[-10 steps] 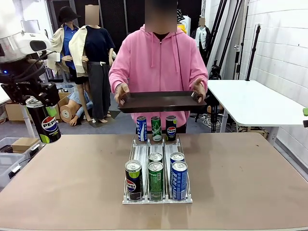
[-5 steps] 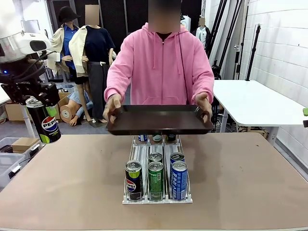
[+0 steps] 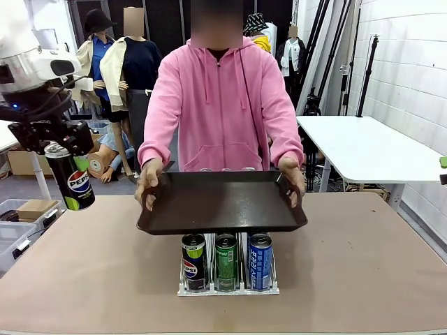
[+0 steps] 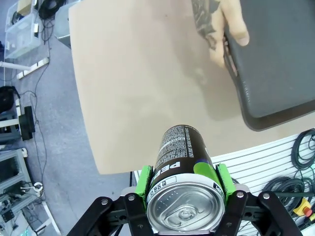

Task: Retrieve and hand over the desired beverage to the person.
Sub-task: Place the picked can on the Handle tray extended by the person.

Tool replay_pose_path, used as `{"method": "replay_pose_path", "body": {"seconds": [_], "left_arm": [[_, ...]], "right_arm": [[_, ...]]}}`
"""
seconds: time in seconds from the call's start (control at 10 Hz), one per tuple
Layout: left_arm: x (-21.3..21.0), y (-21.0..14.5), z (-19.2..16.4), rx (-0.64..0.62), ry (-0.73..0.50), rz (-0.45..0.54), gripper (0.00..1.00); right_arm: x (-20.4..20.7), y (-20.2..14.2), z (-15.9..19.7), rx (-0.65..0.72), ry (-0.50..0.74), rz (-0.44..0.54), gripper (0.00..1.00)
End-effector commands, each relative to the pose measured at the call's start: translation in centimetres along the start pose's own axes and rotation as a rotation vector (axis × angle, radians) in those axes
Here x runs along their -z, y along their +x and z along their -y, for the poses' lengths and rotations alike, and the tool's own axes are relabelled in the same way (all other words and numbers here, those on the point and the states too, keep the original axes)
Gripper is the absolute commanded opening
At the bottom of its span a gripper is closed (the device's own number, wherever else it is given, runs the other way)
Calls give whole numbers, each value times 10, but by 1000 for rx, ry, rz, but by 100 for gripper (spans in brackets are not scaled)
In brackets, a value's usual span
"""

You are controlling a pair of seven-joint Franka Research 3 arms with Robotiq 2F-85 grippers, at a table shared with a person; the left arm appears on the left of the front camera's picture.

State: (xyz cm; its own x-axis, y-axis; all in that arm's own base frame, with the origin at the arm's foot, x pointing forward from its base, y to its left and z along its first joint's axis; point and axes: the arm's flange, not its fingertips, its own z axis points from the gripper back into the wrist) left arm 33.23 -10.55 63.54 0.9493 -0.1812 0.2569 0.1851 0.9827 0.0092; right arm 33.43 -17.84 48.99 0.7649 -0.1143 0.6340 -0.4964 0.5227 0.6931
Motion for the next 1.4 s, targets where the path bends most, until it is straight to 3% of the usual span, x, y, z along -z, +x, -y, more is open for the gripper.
{"method": "replay_pose_path", "body": {"seconds": [0.0, 0.3, 0.9, 1.3], "left_arm": [[-10, 6, 15, -41, -30, 19, 0], [-15, 22, 48, -12, -44, 21, 0], [1, 103, 99, 114, -82, -22, 0], [15, 138, 140, 174, -108, -72, 0]], "right_arm": [[0, 1, 0, -6, 14, 8, 100], [0, 1, 0, -6, 14, 8, 100], [0, 1, 0, -6, 14, 8, 100], [0, 1, 0, -6, 14, 8, 100]]}}
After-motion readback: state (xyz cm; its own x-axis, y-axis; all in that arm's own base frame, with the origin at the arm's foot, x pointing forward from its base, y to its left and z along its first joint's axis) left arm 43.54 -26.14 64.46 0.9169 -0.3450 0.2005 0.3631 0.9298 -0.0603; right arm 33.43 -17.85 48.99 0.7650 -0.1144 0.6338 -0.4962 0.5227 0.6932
